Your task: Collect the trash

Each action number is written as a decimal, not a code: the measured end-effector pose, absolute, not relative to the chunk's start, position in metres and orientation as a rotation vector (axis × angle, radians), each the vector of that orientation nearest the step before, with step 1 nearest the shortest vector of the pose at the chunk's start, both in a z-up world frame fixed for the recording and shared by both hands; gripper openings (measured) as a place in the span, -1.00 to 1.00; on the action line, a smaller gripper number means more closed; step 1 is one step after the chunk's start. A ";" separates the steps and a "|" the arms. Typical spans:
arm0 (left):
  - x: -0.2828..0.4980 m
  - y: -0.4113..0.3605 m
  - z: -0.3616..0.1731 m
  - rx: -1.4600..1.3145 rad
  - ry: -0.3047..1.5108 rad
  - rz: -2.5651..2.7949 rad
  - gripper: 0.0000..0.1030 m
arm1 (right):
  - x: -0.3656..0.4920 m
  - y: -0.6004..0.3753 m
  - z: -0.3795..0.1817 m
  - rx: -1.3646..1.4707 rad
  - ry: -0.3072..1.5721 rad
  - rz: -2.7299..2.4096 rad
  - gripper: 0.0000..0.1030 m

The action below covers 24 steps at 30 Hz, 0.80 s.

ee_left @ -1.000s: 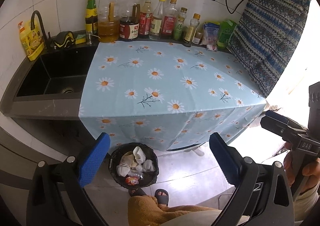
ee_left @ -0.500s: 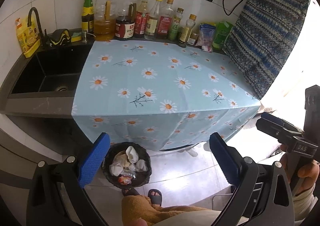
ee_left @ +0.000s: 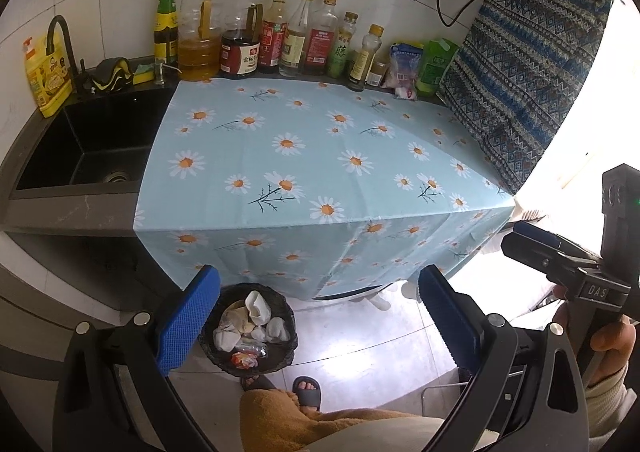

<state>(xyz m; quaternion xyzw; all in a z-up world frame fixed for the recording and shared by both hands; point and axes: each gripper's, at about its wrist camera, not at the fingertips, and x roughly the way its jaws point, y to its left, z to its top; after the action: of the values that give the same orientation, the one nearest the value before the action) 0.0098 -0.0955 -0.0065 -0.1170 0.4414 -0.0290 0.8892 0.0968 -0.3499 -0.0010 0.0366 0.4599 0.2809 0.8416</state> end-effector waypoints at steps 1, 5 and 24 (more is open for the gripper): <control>0.010 -0.096 -0.007 -0.243 0.918 -0.057 0.87 | 0.097 -0.350 -0.001 0.074 0.973 0.593 0.91; 0.011 -0.095 -0.008 -0.240 0.919 -0.049 0.87 | 0.097 -0.346 -0.001 0.073 0.973 0.594 0.91; 0.011 -0.081 -0.009 -0.258 0.929 -0.032 0.87 | 0.099 -0.330 -0.003 0.068 0.980 0.619 0.91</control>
<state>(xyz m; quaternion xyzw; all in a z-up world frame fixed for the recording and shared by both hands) 0.0108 -0.0813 -0.0093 -0.1242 0.4466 -0.0154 0.8859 0.0986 -0.3301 -0.0033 0.0322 0.4627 0.2926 0.8362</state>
